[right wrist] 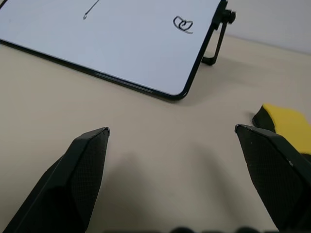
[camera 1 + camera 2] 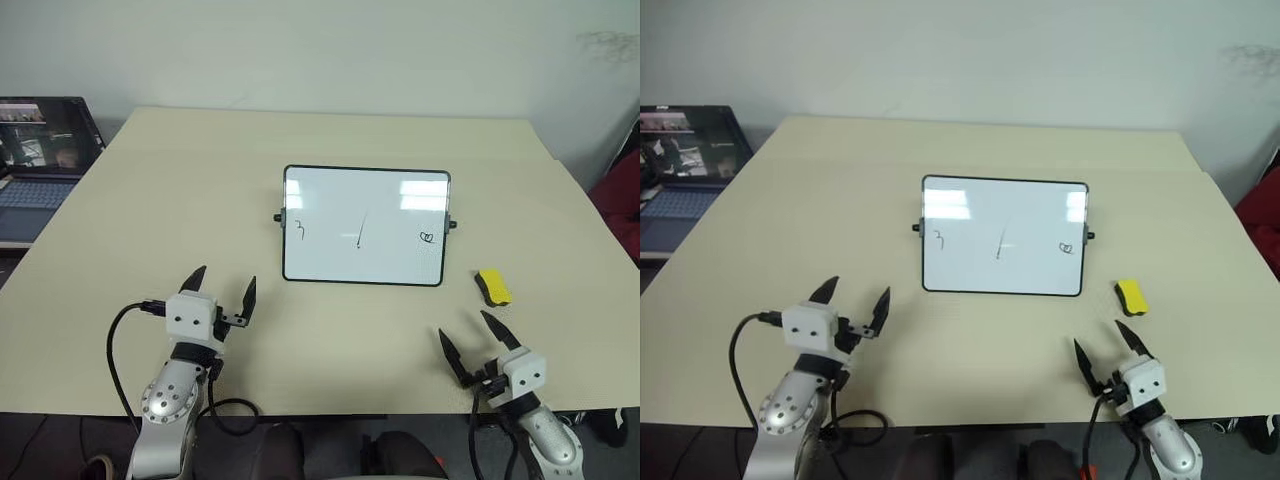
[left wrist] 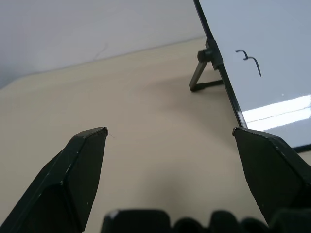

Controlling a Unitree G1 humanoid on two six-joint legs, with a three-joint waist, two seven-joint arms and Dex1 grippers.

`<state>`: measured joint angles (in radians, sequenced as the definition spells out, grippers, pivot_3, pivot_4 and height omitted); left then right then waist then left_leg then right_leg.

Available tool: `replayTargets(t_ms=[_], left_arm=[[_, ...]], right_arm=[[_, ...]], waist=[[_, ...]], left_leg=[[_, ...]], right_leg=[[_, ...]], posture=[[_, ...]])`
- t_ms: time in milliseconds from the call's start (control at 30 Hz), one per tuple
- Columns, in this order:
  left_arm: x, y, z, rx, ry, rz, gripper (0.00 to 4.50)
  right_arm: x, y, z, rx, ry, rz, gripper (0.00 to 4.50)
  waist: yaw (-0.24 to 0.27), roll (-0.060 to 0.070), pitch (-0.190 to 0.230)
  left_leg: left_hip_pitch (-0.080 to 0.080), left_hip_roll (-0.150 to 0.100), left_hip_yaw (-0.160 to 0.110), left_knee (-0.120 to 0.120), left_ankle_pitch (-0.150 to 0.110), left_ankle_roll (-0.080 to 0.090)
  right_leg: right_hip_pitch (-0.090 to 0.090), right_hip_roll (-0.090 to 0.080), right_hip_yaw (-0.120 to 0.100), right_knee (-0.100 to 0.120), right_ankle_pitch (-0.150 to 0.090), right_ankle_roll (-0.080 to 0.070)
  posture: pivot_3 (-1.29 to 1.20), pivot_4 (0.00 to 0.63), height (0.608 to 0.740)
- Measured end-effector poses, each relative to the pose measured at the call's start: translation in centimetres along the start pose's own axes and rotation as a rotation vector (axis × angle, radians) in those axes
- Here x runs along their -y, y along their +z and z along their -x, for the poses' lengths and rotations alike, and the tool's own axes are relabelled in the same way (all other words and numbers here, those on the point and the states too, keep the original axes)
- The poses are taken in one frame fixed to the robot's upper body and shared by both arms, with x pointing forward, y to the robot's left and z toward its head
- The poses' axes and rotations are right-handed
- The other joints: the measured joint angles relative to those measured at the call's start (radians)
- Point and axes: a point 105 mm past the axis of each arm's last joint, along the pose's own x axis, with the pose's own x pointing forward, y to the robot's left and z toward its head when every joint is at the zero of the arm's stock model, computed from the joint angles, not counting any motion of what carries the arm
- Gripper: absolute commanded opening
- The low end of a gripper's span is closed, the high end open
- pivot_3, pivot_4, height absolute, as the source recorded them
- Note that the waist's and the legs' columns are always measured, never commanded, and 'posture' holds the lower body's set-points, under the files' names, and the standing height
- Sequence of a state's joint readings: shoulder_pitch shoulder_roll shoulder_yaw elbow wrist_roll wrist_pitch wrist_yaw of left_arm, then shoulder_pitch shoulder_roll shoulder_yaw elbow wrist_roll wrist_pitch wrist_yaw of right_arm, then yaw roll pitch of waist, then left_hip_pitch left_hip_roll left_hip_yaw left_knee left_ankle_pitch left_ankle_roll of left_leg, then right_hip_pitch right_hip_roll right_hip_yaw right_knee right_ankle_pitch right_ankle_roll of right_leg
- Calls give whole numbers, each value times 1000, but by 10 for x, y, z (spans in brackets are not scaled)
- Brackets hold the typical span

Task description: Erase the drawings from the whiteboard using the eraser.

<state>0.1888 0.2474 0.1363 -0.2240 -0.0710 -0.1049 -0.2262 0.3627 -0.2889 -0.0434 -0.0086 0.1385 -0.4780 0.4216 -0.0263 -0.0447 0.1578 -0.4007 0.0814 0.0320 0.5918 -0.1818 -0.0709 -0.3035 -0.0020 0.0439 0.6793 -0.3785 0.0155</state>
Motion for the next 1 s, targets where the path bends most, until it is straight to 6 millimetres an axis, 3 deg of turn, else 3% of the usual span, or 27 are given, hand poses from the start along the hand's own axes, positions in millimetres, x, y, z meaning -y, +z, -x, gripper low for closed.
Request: replayTargets(t_ms=[200,333,600,700,833,1000], left_arm=[[11,-1,-4,7,-20,18,4500],[11,2,-4,15,-17,24,4500],[9,-9,13,-35,-84,13,4500],[-3,6,11,11,-119,-10,4500],[-23,37,4,88,-187,-67,4500],[-15,59,-8,83,-378,-30,4500]], right_arm=[[0,3,-8,-49,15,-18,4464],[-5,18,-9,-38,52,-8,4464],[-11,18,-5,-72,103,17,4464],[-10,26,-14,-45,140,70,4464],[-6,26,-12,-55,163,94,4464],[5,33,-14,-3,143,104,4464]], waist=[[0,3,2],[0,6,4],[-2,6,6],[-3,6,7],[1,6,7],[-1,6,10]], left_leg=[[0,-1,0,0,0,0],[-2,-2,0,0,0,0],[-2,-1,0,0,-2,-1],[-2,-1,0,0,-2,-1],[-2,-1,1,0,-2,-1],[-3,-2,1,0,-2,-2]], right_leg=[[0,0,0,0,0,0],[-3,0,0,0,-1,0],[-4,0,1,0,-3,1],[-4,1,1,1,-4,2],[-4,1,0,0,-4,1],[-4,1,0,1,-4,1]], posture=[[0,150,740],[0,150,740],[0,150,740],[0,150,740],[0,150,740],[0,150,740]])
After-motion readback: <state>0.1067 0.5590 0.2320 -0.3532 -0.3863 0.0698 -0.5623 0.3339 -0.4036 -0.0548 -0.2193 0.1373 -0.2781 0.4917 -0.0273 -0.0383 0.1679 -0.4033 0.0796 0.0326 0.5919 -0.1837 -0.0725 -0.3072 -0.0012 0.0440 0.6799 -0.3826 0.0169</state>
